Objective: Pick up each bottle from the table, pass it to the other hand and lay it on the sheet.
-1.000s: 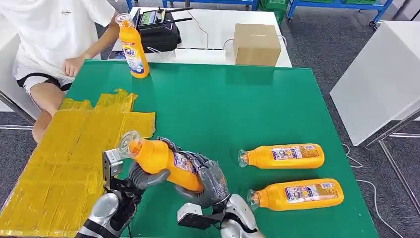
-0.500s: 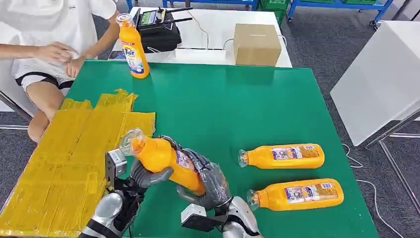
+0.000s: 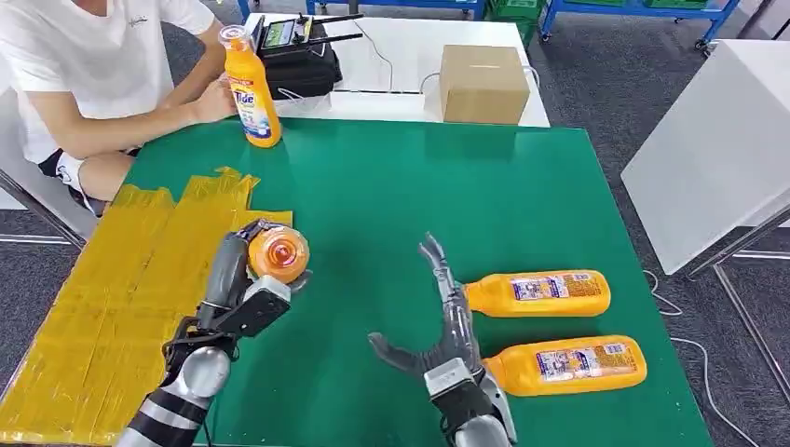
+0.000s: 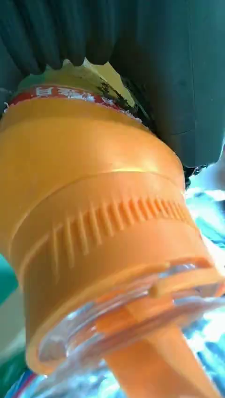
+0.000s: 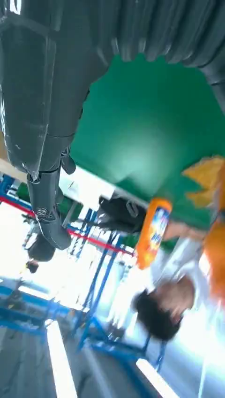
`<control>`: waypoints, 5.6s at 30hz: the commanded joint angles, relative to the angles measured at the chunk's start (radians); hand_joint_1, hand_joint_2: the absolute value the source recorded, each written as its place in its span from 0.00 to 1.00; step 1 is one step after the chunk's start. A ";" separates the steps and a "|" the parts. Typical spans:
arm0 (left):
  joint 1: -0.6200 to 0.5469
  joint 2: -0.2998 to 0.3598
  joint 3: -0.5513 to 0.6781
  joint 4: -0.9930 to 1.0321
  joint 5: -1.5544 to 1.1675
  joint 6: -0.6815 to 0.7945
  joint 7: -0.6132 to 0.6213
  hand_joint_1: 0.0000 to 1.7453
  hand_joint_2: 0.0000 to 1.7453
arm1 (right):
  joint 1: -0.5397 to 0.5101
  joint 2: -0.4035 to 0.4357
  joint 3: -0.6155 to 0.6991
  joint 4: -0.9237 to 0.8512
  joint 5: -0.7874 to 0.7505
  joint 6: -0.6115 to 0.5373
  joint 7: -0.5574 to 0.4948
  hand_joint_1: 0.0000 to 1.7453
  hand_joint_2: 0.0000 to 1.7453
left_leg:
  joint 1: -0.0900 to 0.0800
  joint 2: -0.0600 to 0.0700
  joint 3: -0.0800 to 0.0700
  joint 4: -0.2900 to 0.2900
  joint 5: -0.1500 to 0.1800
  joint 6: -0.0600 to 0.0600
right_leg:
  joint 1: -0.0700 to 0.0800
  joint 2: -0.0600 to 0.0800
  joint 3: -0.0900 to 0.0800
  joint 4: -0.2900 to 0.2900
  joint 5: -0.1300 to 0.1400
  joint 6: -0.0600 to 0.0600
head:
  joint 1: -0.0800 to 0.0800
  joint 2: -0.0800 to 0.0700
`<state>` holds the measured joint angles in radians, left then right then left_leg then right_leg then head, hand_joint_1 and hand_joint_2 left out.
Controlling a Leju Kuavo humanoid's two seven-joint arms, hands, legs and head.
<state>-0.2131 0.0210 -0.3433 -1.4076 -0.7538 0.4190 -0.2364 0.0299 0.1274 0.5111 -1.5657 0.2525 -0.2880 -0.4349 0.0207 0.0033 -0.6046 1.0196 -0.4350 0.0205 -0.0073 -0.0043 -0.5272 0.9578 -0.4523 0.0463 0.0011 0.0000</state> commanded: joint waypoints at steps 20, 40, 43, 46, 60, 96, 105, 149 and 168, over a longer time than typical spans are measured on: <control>-0.265 0.091 -0.107 0.572 -0.817 0.243 0.405 1.00 1.00 | 0.007 -0.035 -0.122 -0.146 -0.101 -0.018 -0.016 0.00 1.00 | -0.002 -0.001 0.007 -0.004 0.000 0.000 | -0.002 -0.001 0.006 -0.002 -0.002 -0.002 | 0.000 0.000; -0.356 0.032 -0.127 1.078 -0.706 0.184 0.409 0.00 1.00 | -0.036 -0.064 -0.066 -0.103 -0.110 -0.046 -0.013 0.00 1.00 | -0.001 0.001 0.007 -0.004 -0.001 0.000 | -0.001 0.002 0.007 -0.002 -0.001 -0.001 | 0.000 0.000; -0.355 0.029 -0.117 1.084 -0.708 0.158 0.426 0.00 1.00 | -0.038 -0.064 -0.065 -0.100 -0.108 -0.042 -0.009 0.00 1.00 | -0.002 0.002 0.010 -0.005 0.000 0.000 | -0.002 0.004 0.009 -0.002 0.000 -0.002 | -0.001 0.000; -0.354 0.031 -0.107 1.098 -0.744 0.121 0.490 0.00 1.00 | -0.045 -0.057 -0.064 -0.088 -0.104 -0.040 -0.003 0.00 1.00 | 0.000 0.001 0.009 -0.002 -0.001 -0.002 | 0.000 0.002 0.009 -0.001 0.000 -0.001 | 0.000 0.000; -0.319 -0.004 0.042 1.079 -0.634 0.217 0.358 0.00 1.00 | -0.041 -0.058 -0.067 -0.081 -0.104 -0.050 -0.001 0.00 1.00 | -0.001 0.000 0.025 -0.006 -0.001 -0.003 | 0.000 0.001 0.022 -0.001 -0.001 -0.002 | 0.000 0.000; 0.060 -0.246 0.403 0.638 -0.391 0.277 -0.115 0.00 1.00 | 0.059 -0.051 -0.107 -0.126 -0.053 -0.119 0.002 0.00 1.00 | -0.003 0.001 0.014 -0.008 -0.003 -0.003 | -0.002 0.003 0.011 -0.003 -0.003 -0.003 | 0.000 0.000; 0.331 -0.202 0.373 0.789 0.163 -0.128 -0.004 0.00 1.00 | 0.198 -0.026 -0.206 -0.276 0.031 -0.189 0.037 0.00 1.00 | -0.007 -0.001 0.017 -0.008 -0.007 -0.001 | -0.007 0.000 0.013 -0.002 -0.009 -0.001 | 0.000 0.000; 0.203 -0.093 0.037 -0.276 0.484 -0.170 -0.278 0.00 1.00 | 0.074 -0.105 -0.163 -0.135 0.421 -0.123 0.167 0.00 1.00 | -0.018 -0.010 0.054 -0.017 -0.026 0.000 | -0.017 -0.013 0.048 -0.002 -0.034 0.001 | -0.004 0.000; 0.232 -0.079 0.024 -0.307 0.576 -0.345 -0.226 0.00 1.00 | 0.084 -0.154 -0.214 -0.130 0.571 -0.092 0.234 0.00 1.00 | -0.018 -0.010 0.053 -0.018 -0.026 0.000 | -0.017 -0.013 0.047 -0.003 -0.034 0.001 | -0.004 0.000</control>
<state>0.0189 -0.1007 -0.2922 -1.7113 -0.1953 0.1113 -0.4818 0.1253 0.0232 0.3464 -1.7422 0.7833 -0.4002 -0.2288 0.0016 -0.0070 -0.5533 1.0030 -0.4609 0.0214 -0.0255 -0.0188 -0.4814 0.9571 -0.4869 0.0498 -0.0027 0.0000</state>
